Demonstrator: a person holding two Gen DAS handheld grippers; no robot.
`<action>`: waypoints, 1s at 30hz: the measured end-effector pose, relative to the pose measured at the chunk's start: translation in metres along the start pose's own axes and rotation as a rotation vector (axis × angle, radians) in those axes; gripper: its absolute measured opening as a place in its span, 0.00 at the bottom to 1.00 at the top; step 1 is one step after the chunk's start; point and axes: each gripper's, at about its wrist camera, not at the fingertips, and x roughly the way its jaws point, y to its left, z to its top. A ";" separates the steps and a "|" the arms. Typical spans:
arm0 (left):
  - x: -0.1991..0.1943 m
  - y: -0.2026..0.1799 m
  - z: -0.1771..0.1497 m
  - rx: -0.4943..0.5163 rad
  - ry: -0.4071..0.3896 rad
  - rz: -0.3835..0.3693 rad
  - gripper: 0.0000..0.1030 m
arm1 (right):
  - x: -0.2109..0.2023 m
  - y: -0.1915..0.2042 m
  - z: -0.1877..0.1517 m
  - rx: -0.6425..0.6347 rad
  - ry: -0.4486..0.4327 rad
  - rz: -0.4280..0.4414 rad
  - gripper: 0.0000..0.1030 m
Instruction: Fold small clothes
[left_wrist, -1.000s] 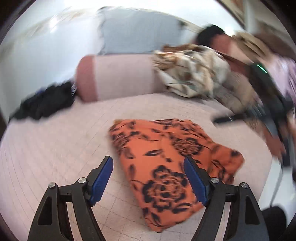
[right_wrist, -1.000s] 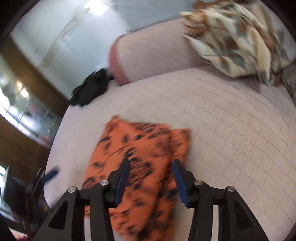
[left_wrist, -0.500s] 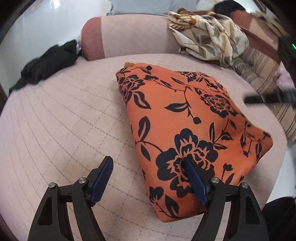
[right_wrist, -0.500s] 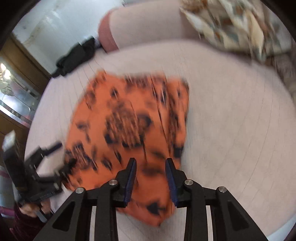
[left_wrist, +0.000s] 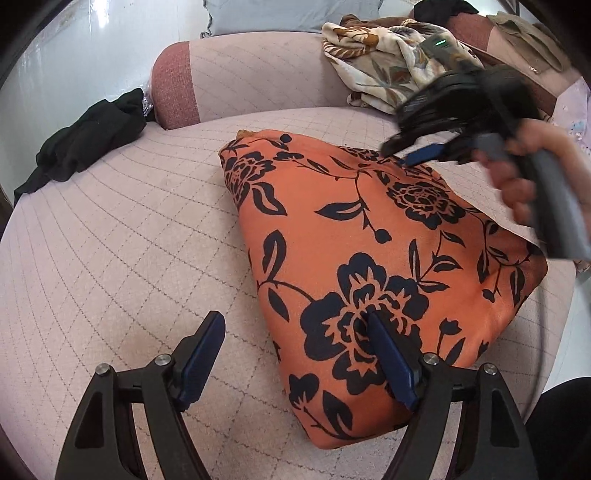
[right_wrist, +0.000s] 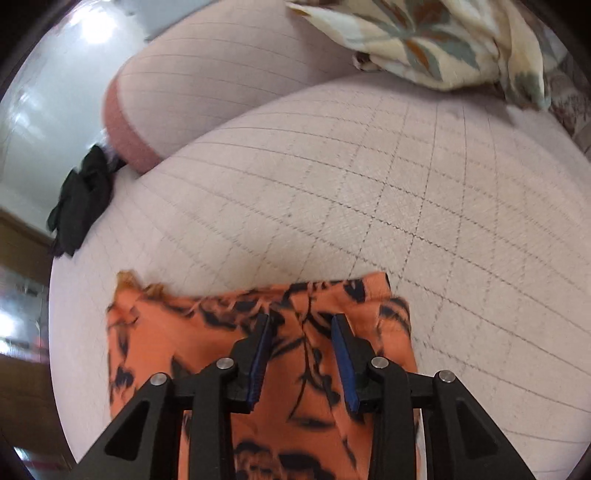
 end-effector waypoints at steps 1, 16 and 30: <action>0.000 0.000 0.000 -0.001 -0.001 0.002 0.78 | -0.011 0.001 -0.007 -0.016 -0.004 0.003 0.36; -0.002 -0.002 -0.005 -0.018 -0.017 0.030 0.79 | -0.055 -0.016 -0.146 -0.183 -0.060 -0.021 0.40; -0.012 0.009 0.012 -0.065 -0.063 0.085 0.78 | -0.065 0.002 -0.096 -0.097 -0.169 0.032 0.41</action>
